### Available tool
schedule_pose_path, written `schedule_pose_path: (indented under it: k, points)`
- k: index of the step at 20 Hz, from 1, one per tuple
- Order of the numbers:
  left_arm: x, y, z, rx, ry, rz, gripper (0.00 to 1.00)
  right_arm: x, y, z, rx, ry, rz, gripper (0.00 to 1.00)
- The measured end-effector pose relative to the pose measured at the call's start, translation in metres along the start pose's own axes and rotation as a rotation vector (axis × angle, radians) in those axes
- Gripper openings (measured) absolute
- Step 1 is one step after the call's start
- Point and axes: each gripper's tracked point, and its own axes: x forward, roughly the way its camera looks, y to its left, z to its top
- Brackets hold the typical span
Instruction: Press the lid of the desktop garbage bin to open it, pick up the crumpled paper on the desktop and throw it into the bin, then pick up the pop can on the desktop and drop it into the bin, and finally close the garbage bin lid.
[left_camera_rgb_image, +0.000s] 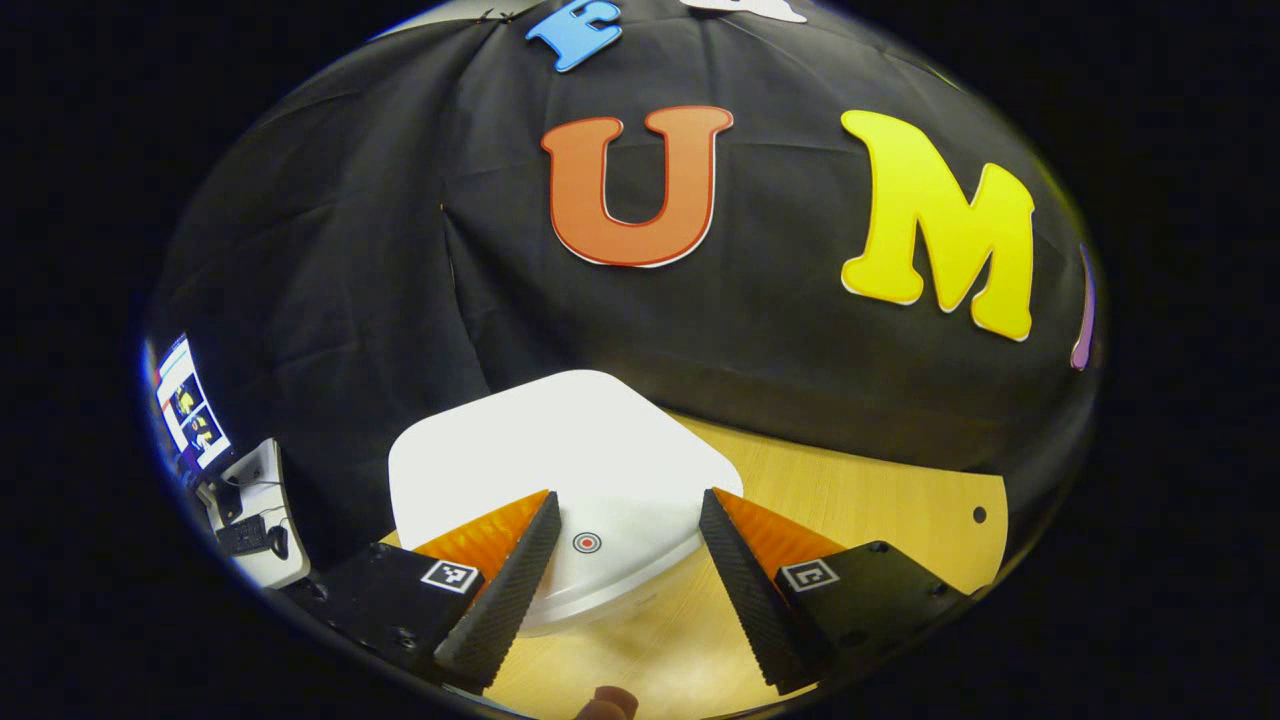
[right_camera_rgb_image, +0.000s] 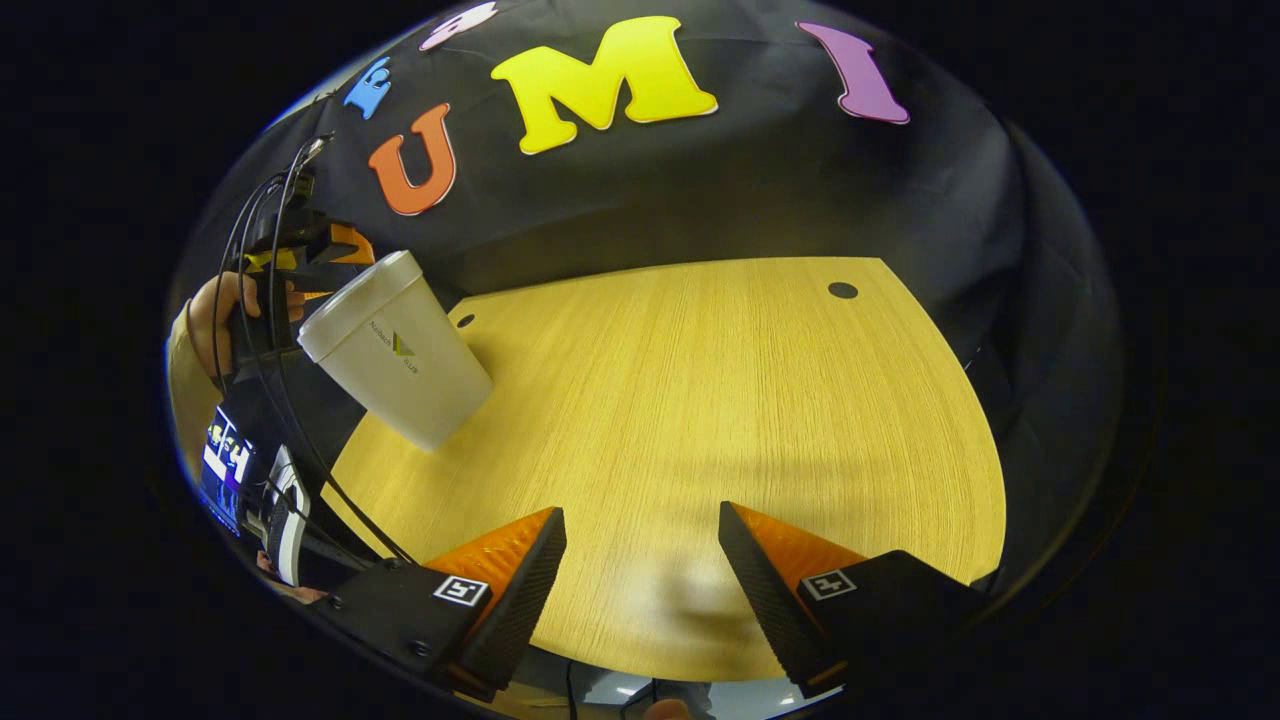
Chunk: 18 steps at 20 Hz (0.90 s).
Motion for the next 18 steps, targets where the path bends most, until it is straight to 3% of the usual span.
schedule_pose_path:
  k: [2, 4, 7, 8, 11, 15, 18]
  points:
    - [-0.015, 0.007, 0.014, 0.037, -0.056, 0.007, 0.94, -0.005, 0.0, 0.015, -0.051, -0.052, -0.029, 0.94]
    - [-0.032, 0.011, 0.019, 0.045, -0.096, -0.011, 0.94, -0.013, 0.005, 0.034, -0.097, -0.114, -0.044, 0.97]
    - [-0.061, 0.015, 0.014, 0.065, -0.141, -0.059, 0.94, -0.027, 0.018, 0.064, -0.131, -0.211, -0.064, 0.94]
    - [-0.071, 0.013, 0.01, 0.09, -0.162, -0.084, 0.94, -0.034, 0.02, 0.08, -0.143, -0.26, -0.083, 0.97]
    - [-0.099, 0.004, -0.004, 0.166, -0.213, -0.145, 0.93, -0.051, 0.034, 0.11, -0.166, -0.375, -0.102, 0.94]
    - [-0.137, -0.017, -0.041, 0.176, -0.194, -0.239, 0.94, -0.073, 0.045, 0.13, -0.182, -0.46, -0.116, 0.97]
    - [-0.158, -0.037, -0.051, 0.189, -0.214, -0.309, 0.94, -0.091, 0.048, 0.141, -0.216, -0.531, -0.169, 0.97]
